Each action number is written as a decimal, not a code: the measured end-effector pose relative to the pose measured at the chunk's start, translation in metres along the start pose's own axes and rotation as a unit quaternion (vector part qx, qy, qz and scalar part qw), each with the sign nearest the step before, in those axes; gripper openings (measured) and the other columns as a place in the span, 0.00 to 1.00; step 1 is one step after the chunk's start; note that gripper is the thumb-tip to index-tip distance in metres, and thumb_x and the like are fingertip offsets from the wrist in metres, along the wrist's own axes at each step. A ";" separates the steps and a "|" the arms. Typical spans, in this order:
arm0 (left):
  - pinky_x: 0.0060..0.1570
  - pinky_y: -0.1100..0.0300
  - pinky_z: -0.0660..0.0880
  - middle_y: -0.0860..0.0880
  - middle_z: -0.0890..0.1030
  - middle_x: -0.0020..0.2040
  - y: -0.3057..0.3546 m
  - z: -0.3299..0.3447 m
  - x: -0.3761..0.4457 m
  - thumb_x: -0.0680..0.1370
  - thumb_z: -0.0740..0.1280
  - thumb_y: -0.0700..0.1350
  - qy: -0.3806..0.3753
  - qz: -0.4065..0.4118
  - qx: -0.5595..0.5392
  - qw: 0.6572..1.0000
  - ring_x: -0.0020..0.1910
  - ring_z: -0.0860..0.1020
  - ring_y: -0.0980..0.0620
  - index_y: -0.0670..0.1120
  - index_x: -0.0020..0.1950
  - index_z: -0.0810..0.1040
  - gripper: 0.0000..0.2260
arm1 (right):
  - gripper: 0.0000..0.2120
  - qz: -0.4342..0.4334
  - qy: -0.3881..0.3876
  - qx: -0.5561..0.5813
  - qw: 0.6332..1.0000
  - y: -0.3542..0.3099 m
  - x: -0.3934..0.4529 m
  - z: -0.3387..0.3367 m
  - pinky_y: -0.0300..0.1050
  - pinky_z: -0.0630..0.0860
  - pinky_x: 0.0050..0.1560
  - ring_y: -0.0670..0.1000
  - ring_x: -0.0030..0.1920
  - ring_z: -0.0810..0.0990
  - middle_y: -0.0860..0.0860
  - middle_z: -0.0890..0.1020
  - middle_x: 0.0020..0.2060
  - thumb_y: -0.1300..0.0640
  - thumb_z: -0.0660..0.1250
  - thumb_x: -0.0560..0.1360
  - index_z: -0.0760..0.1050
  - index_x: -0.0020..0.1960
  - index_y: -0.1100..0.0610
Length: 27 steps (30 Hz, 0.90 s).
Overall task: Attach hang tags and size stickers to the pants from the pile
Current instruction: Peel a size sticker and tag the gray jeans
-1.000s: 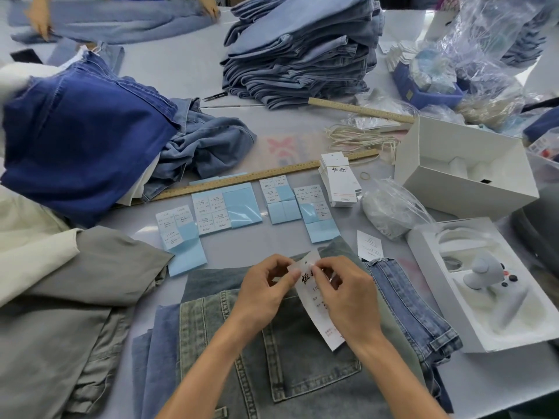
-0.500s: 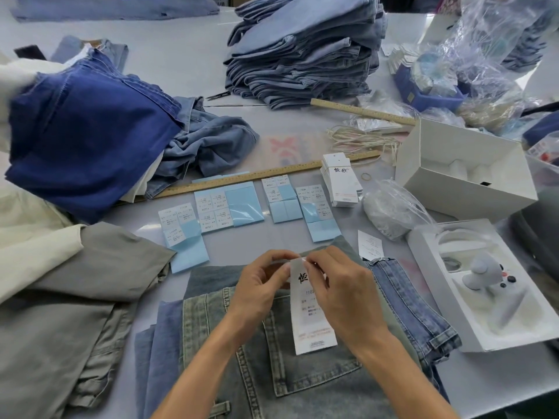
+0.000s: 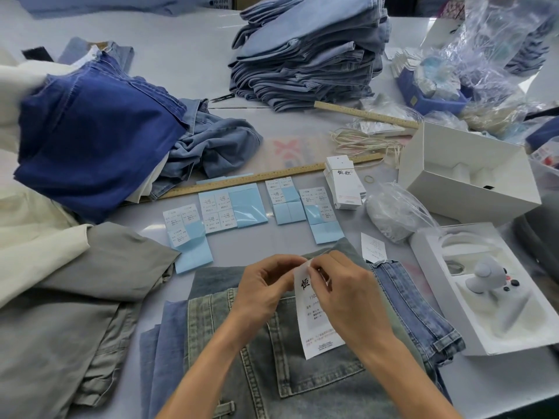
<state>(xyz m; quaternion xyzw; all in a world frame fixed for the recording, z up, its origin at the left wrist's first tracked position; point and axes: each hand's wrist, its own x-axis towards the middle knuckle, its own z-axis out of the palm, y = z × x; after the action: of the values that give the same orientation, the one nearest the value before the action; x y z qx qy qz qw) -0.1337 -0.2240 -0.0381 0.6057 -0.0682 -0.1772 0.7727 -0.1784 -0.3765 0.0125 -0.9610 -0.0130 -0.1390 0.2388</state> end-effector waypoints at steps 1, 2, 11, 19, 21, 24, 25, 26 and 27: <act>0.49 0.58 0.82 0.46 0.87 0.51 0.000 -0.001 0.000 0.76 0.73 0.44 0.000 0.000 -0.001 1.000 0.51 0.86 0.46 0.46 0.54 0.87 0.08 | 0.02 -0.003 -0.001 0.001 1.000 -0.001 0.000 0.000 0.44 0.77 0.35 0.46 0.34 0.79 0.46 0.82 0.41 0.57 0.71 0.79 0.81 0.47 0.53; 0.50 0.57 0.82 0.46 0.87 0.51 0.000 -0.001 0.000 0.76 0.74 0.45 -0.001 -0.001 0.000 1.000 0.52 0.85 0.46 0.47 0.54 0.87 0.08 | 0.02 -0.004 -0.002 0.005 1.000 -0.001 0.000 0.001 0.45 0.77 0.36 0.46 0.35 0.79 0.45 0.83 0.42 0.57 0.72 0.79 0.81 0.47 0.53; 0.46 0.59 0.79 0.44 0.85 0.46 -0.007 -0.012 0.003 0.77 0.73 0.45 -0.011 -0.039 0.005 0.999 0.46 0.83 0.49 0.45 0.48 0.84 0.04 | 0.01 0.073 -0.043 0.147 0.985 0.008 -0.001 0.012 0.39 0.77 0.42 0.42 0.41 0.81 0.39 0.84 0.39 0.53 0.75 0.76 0.83 0.47 0.48; 0.35 0.62 0.80 0.41 0.87 0.42 -0.016 -0.034 0.000 0.82 0.66 0.43 0.113 -0.087 -0.006 0.990 0.41 0.86 0.46 0.43 0.52 0.74 0.04 | 0.03 0.149 -0.220 0.204 0.942 0.038 -0.001 0.021 0.37 0.77 0.41 0.41 0.41 0.83 0.37 0.86 0.40 0.52 0.73 0.78 0.86 0.48 0.46; 0.34 0.61 0.80 0.41 0.87 0.42 -0.019 -0.043 -0.002 0.84 0.64 0.42 0.133 -0.092 0.011 0.987 0.42 0.86 0.46 0.43 0.52 0.73 0.03 | 0.05 0.161 -0.227 0.238 0.931 0.043 -0.004 0.018 0.37 0.78 0.41 0.42 0.41 0.84 0.38 0.86 0.40 0.54 0.72 0.78 0.86 0.47 0.45; 0.33 0.61 0.80 0.41 0.87 0.44 -0.023 -0.054 -0.003 0.83 0.65 0.40 0.170 -0.085 0.004 0.982 0.42 0.86 0.46 0.43 0.52 0.74 0.02 | 0.09 0.164 -0.203 0.241 0.935 0.045 -0.005 0.014 0.31 0.74 0.40 0.39 0.38 0.82 0.38 0.85 0.37 0.57 0.72 0.78 0.84 0.46 0.42; 0.34 0.60 0.80 0.42 0.87 0.44 -0.023 -0.056 -0.004 0.83 0.65 0.40 0.178 -0.084 0.003 0.980 0.43 0.87 0.46 0.43 0.52 0.74 0.02 | 0.08 0.168 -0.193 0.230 0.939 0.046 -0.004 0.014 0.30 0.74 0.40 0.39 0.37 0.82 0.38 0.85 0.36 0.57 0.73 0.78 0.84 0.47 0.43; 0.35 0.59 0.82 0.42 0.87 0.44 -0.024 -0.058 -0.004 0.83 0.65 0.41 0.183 -0.083 0.004 0.980 0.44 0.87 0.45 0.43 0.52 0.74 0.02 | 0.07 0.172 -0.185 0.219 0.942 0.046 -0.003 0.014 0.30 0.74 0.40 0.39 0.37 0.81 0.38 0.85 0.36 0.57 0.73 0.77 0.85 0.48 0.44; 0.36 0.58 0.82 0.42 0.87 0.44 -0.024 -0.059 -0.004 0.83 0.65 0.41 0.186 -0.080 0.005 0.979 0.44 0.87 0.45 0.43 0.52 0.74 0.02 | 0.06 0.172 -0.182 0.205 0.946 0.046 -0.002 0.014 0.31 0.74 0.41 0.40 0.38 0.81 0.38 0.84 0.36 0.57 0.73 0.77 0.85 0.48 0.45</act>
<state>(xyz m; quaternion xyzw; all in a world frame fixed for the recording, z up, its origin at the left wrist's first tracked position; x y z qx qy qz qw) -0.1232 -0.1737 -0.0754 0.6355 0.1241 -0.1226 0.7521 -0.1728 -0.4104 -0.0212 -0.8877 0.0811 0.0868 0.4448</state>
